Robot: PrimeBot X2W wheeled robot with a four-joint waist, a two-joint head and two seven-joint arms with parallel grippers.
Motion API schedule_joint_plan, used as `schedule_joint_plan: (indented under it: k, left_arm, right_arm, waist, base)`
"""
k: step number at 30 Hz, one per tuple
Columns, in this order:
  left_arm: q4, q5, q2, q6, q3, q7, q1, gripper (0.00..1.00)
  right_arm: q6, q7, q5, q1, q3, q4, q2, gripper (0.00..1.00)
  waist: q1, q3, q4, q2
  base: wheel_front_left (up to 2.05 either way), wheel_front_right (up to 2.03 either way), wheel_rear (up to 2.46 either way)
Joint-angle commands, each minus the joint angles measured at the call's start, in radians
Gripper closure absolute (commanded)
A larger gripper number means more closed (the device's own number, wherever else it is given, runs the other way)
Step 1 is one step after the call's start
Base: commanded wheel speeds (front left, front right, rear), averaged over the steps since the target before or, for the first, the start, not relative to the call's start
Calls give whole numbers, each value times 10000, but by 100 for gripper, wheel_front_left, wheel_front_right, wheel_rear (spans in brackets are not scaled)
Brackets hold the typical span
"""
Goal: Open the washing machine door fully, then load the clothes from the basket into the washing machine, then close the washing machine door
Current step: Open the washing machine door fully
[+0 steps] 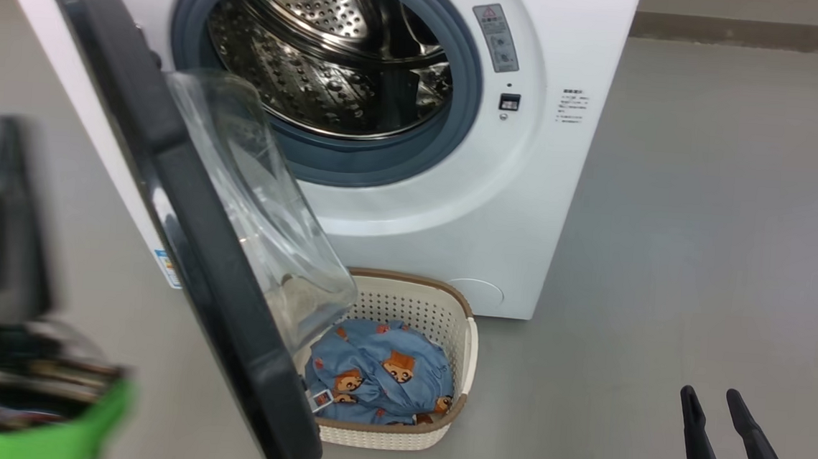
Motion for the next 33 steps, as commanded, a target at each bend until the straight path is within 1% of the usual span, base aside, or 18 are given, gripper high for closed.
schedule_joint_plan:
  k: [1, 3, 6, 9, 12, 17, 23, 28, 33]
  left_arm:
    - [-681, -84, 167, -16, -620, 423, -714, 100]
    - [-1049, -260, -70, -16, -1898, 876, -967, 100]
    - [-1133, -483, -709, 10, -3457, 1469, -936, 100]
    - [-741, -921, -1111, 299, -4468, 1824, -481, 100]
    - [-151, -1687, -1265, 556, -5218, 2183, 159, 100]
    - [357, -2256, -1318, 792, -5783, 2509, 762, 100]
    - [494, -2413, -1328, 979, -6166, 2767, 1182, 100]
    - [523, -2447, -1286, 1130, -6218, 2950, 1389, 100]
    - [615, -2706, -1264, 1276, -6104, 3114, 1529, 100]
  right_arm:
    - [16, -120, -152, -17, 132, -237, -109, 0]
    - [16, -120, -146, 20, 147, -249, -75, 0]
    - [16, -120, -128, 6, 201, -253, -49, 0]
    - [16, -120, -112, 16, 234, -261, -33, 0]
    - [16, -120, -88, 29, 230, -254, -46, 0]
    - [16, -120, -65, 1, 128, -255, -98, 0]
    - [16, -120, -38, -71, 123, -233, -112, 0]
    - [16, -120, -35, -86, 89, -233, -90, 0]
    - [16, -120, -41, -145, 96, -208, -77, 0]
  waist:
    - [0, -106, 176, -1]
    - [0, -119, 281, -1]
    - [0, -104, 396, -1]
    - [0, -87, 507, -1]
    - [0, -4, 629, -1]
    - [0, 148, 833, -1]
    - [0, 304, 1121, -1]
    - [0, 386, 1302, -1]
    - [0, 471, 1472, -1]
  base:
    - [0, 0, 0]
    - [0, 0, 0]
    - [0, 0, 0]
    - [0, 0, 0]
    - [0, 0, 0]
    - [0, 0, 0]
    - [0, 0, 0]
    - [0, 0, 0]
    - [0, 0, 0]
